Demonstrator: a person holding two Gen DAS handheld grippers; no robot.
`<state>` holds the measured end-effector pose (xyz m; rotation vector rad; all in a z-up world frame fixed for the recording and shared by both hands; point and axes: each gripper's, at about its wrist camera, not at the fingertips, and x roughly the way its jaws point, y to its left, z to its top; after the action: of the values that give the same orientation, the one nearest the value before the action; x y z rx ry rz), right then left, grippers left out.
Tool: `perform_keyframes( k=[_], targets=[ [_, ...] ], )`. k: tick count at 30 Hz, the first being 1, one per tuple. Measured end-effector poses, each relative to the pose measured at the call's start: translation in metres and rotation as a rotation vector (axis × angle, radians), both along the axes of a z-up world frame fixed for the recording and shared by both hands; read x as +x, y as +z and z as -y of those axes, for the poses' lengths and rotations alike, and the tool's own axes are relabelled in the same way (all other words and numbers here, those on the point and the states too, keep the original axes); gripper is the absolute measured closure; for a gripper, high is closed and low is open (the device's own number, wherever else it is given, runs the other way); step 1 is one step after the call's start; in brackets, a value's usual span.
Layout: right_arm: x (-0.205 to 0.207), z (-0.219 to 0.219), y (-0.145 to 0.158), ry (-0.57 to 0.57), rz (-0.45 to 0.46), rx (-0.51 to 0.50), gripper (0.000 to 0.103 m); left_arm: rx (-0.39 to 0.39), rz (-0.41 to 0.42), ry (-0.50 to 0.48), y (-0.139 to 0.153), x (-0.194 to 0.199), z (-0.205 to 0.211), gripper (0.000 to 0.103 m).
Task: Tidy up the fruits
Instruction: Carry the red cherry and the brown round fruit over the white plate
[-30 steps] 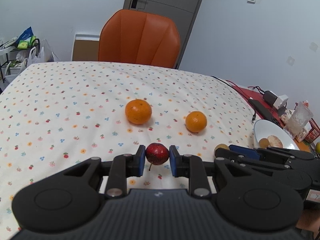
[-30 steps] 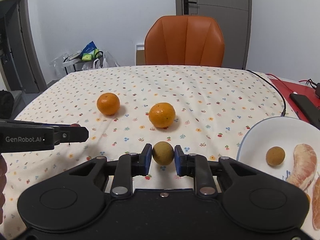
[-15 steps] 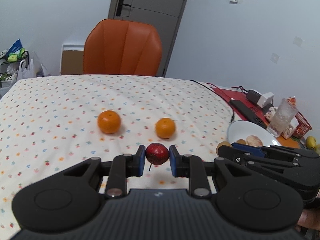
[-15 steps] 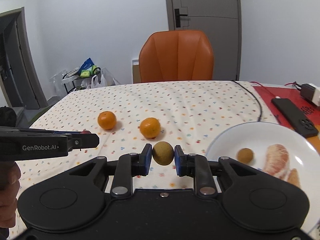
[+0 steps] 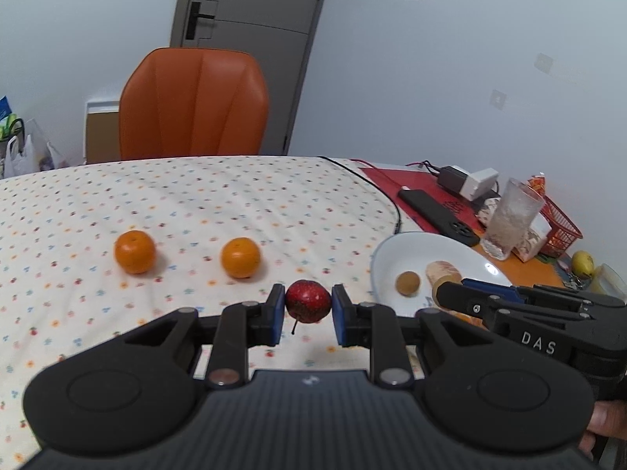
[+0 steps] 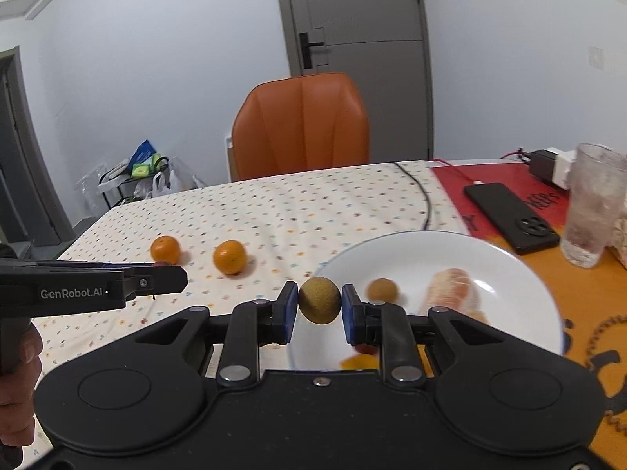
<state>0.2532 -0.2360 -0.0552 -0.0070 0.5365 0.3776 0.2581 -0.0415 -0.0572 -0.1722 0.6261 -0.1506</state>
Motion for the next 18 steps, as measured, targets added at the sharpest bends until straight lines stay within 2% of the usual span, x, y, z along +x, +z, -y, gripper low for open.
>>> perform_keyframes(
  k=[18],
  targets=[
    [-0.003,0.067,-0.001,-0.117,0.02,0.025,0.081,0.013,-0.002,-0.076,-0.002,0.012,0.054,0.079]
  ],
)
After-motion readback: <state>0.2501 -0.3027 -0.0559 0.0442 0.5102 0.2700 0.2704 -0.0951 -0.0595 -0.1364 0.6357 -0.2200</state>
